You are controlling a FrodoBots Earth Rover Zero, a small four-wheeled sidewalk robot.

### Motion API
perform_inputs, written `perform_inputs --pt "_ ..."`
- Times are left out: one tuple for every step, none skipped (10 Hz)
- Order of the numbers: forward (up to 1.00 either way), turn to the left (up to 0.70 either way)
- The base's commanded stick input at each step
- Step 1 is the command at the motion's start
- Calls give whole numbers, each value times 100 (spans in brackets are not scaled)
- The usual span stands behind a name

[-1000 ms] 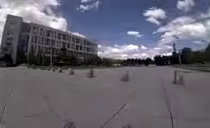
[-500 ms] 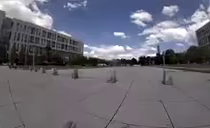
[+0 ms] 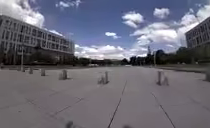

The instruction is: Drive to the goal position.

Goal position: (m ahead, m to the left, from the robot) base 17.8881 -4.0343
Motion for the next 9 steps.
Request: perform_inputs --pt "70 0" --pt "70 0" --pt "70 0" --pt "70 0" --pt "70 0" --pt "70 0" --pt "70 -7" --pt "70 -27" --pt "70 -31"
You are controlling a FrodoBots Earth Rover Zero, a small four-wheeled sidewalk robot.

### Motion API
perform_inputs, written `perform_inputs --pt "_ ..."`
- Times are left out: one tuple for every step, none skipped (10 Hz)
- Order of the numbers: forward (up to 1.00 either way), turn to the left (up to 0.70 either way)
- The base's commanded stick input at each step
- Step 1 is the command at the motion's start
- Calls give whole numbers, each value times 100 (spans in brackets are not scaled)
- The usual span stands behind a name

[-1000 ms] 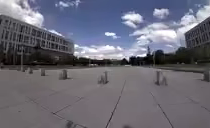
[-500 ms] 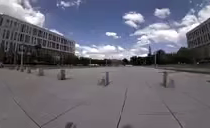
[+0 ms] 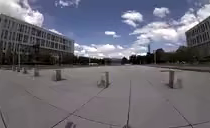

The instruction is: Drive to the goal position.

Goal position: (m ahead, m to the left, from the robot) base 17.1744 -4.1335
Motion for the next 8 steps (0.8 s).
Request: perform_inputs --pt "70 -31" --pt "70 -31" --pt "70 -31" --pt "70 -31" --pt "70 -31" --pt "70 -31" --pt "70 -31" --pt "70 -31"
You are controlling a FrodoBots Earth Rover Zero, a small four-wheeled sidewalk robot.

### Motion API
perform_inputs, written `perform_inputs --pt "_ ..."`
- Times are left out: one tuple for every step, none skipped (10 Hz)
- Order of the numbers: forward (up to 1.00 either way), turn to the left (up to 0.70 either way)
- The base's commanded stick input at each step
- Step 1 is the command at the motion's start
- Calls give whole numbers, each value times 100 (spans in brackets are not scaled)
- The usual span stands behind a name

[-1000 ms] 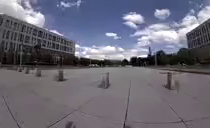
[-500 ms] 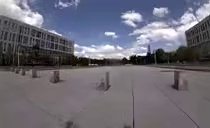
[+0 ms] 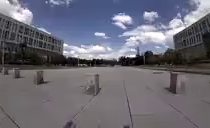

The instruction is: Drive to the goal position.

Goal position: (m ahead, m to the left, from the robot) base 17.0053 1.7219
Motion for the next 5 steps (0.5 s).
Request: perform_inputs --pt "70 -28" --pt "70 -11" --pt "70 -1" --pt "70 0" --pt "70 0"
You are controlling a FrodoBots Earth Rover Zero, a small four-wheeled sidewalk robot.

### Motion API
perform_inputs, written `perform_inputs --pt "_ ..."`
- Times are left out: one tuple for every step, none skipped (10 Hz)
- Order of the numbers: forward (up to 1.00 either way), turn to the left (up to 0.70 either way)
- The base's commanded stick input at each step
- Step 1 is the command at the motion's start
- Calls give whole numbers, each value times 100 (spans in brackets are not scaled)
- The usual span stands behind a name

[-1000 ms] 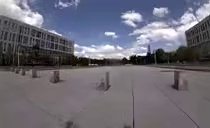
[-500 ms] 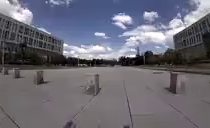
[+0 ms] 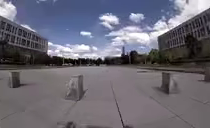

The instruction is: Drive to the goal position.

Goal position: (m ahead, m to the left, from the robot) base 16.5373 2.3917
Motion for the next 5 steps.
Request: perform_inputs --pt "70 0" --pt "70 0" --pt "70 0" --pt "70 0" --pt "70 0"
